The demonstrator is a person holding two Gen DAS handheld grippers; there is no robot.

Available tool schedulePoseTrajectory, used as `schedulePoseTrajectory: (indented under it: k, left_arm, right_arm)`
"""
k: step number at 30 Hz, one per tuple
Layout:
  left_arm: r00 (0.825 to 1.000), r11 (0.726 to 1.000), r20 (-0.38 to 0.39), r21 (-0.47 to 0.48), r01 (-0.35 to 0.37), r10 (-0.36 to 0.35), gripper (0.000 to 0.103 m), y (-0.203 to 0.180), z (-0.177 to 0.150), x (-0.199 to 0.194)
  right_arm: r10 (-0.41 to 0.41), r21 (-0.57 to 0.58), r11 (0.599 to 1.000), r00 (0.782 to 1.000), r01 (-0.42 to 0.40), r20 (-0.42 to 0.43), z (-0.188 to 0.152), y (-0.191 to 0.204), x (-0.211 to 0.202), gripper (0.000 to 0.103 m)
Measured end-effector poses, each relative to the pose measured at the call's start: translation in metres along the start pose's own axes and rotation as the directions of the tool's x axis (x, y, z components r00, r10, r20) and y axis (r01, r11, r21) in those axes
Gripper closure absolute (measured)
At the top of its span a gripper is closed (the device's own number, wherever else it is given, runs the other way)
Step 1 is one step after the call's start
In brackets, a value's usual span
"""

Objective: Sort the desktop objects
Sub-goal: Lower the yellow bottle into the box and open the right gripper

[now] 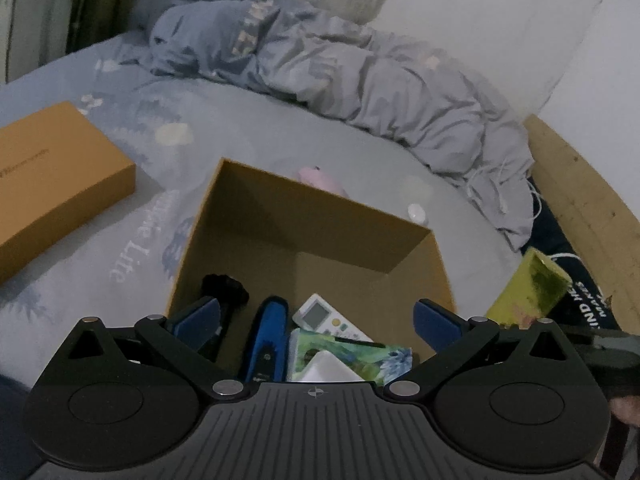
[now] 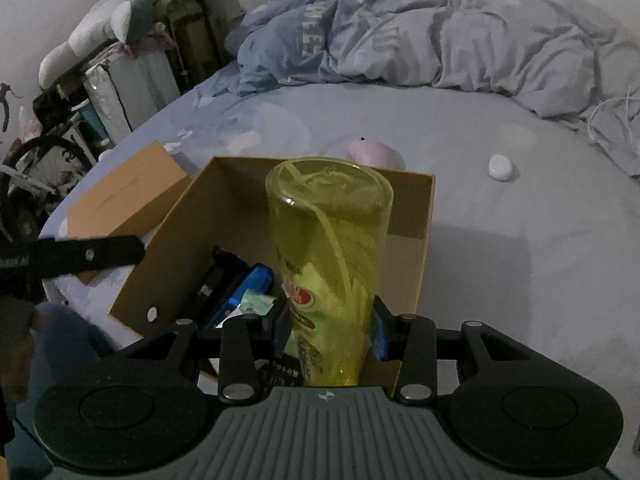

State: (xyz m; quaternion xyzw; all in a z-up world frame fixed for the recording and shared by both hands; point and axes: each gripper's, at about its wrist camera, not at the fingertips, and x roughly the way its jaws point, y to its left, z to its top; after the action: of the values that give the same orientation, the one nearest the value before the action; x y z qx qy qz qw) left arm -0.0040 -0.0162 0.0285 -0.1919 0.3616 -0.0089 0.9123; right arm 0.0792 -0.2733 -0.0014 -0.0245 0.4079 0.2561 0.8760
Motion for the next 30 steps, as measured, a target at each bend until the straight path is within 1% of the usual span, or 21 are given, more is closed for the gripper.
schedulePoseTrajectory:
  k: [7, 10, 15, 21, 27, 29, 30]
  left_arm:
    - [1.0, 1.0, -0.017, -0.007, -0.004, 0.004, 0.0, 0.002, -0.001, 0.006]
    - [1.0, 1.0, -0.018, -0.01, -0.009, 0.008, 0.0, 0.004, 0.0, 0.007]
    - [1.0, 1.0, -0.02, -0.026, -0.014, 0.013, 0.0, 0.008, 0.002, 0.009]
    - [0.999, 0.999, -0.03, -0.033, -0.015, 0.014, 0.0, 0.01, 0.002, 0.012]
    - [0.999, 0.999, -0.038, -0.042, -0.019, 0.018, 0.0, 0.012, 0.004, 0.014]
    - [0.999, 0.999, -0.039, -0.044, -0.019, 0.017, 0.0, 0.012, 0.004, 0.014]
    - [0.999, 0.999, -0.04, -0.044, -0.019, 0.017, 0.0, 0.012, 0.004, 0.014]
  right_arm:
    - [-0.022, -0.01, 1.0, 0.999, 0.021, -0.031, 0.002, 0.002, 0.023, 0.063]
    - [-0.026, 0.006, 1.0, 0.998, 0.026, -0.048, 0.001, 0.0, 0.034, 0.064]
    - [-0.05, 0.023, 0.998, 0.995, 0.053, -0.092, -0.009, -0.004, 0.052, 0.066]
    - [-0.063, 0.034, 0.997, 0.993, 0.067, -0.104, -0.016, -0.004, 0.052, 0.066]
    - [-0.117, 0.036, 0.992, 0.988, 0.121, -0.105, -0.019, -0.004, 0.046, 0.065]
    - [-0.125, 0.043, 0.991, 0.988, 0.129, -0.093, -0.022, -0.005, 0.04, 0.057]
    - [-0.13, 0.042, 0.99, 0.988, 0.134, -0.088, -0.022, -0.005, 0.039, 0.055]
